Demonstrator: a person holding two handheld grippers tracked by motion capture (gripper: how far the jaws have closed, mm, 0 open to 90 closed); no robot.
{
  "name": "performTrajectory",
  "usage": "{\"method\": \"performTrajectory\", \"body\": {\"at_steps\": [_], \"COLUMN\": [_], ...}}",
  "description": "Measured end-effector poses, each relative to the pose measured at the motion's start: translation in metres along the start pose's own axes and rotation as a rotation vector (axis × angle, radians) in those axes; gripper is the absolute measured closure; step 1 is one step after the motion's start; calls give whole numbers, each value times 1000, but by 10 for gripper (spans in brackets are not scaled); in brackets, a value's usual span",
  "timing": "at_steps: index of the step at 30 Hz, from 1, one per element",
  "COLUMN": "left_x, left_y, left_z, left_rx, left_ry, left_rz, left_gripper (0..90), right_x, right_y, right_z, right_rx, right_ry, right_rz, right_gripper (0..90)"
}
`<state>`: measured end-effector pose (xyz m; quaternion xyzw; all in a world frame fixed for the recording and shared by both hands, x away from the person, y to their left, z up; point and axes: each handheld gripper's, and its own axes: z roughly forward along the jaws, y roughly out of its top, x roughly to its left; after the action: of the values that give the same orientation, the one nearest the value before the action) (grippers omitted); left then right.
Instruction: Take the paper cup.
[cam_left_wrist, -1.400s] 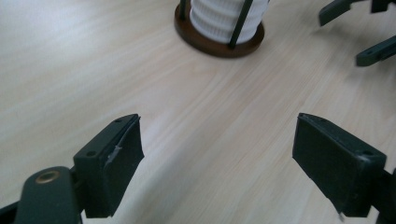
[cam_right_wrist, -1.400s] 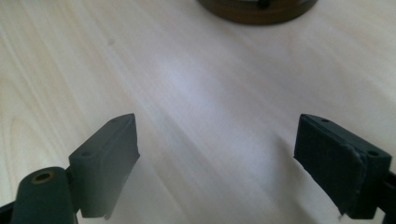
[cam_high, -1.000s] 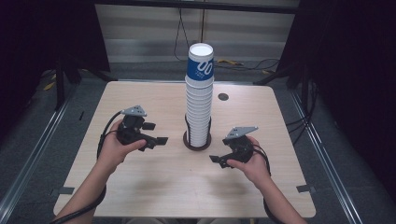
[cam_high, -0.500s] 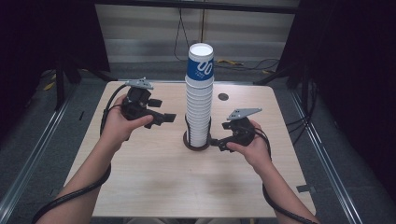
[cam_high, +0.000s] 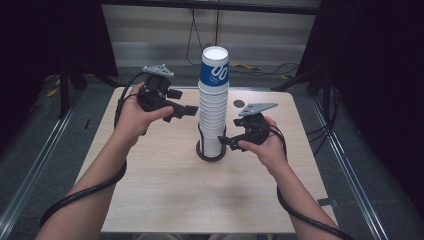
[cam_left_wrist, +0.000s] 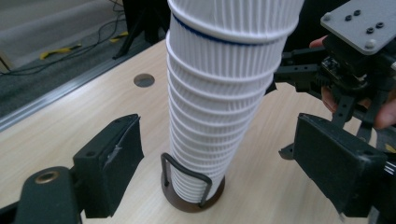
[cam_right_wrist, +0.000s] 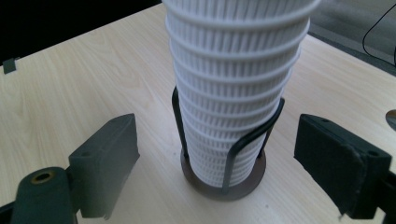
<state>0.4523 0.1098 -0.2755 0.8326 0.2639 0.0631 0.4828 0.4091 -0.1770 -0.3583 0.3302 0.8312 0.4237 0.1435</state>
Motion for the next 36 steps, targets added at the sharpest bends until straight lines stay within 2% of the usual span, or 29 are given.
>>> {"method": "performTrajectory", "body": {"at_steps": [6, 9, 13, 22, 28, 30, 36], "left_x": [2, 2, 2, 0, -4, -4, -6], "left_y": [13, 18, 23, 40, 48, 49, 54], "left_z": [0, 2, 6, 17, 24, 26, 30], "left_rx": [-18, -16, -44, -15, -20, -26, -31], "left_ry": [-18, -11, -21, -13, -14, -15, -23], "left_rz": [6, 14, 20, 37, 51, 41, 47], "left_gripper": [157, 157, 157, 157, 157, 157, 158], "right_x": [0, 0, -2, -2, -2, -2, -1], "right_y": [16, 21, 25, 32, 37, 39, 46], "right_z": [-1, -1, -2, -4, -6, -7, -9], "right_rx": [-31, -42, -47, -57, -59, -66, -72], "right_ry": [8, 2, -4, 3, -5, -3, -4], "right_rz": [7, 19, 27, 26, 15, 20, 8], "right_gripper": [127, 126, 125, 126, 125, 126, 125]}}
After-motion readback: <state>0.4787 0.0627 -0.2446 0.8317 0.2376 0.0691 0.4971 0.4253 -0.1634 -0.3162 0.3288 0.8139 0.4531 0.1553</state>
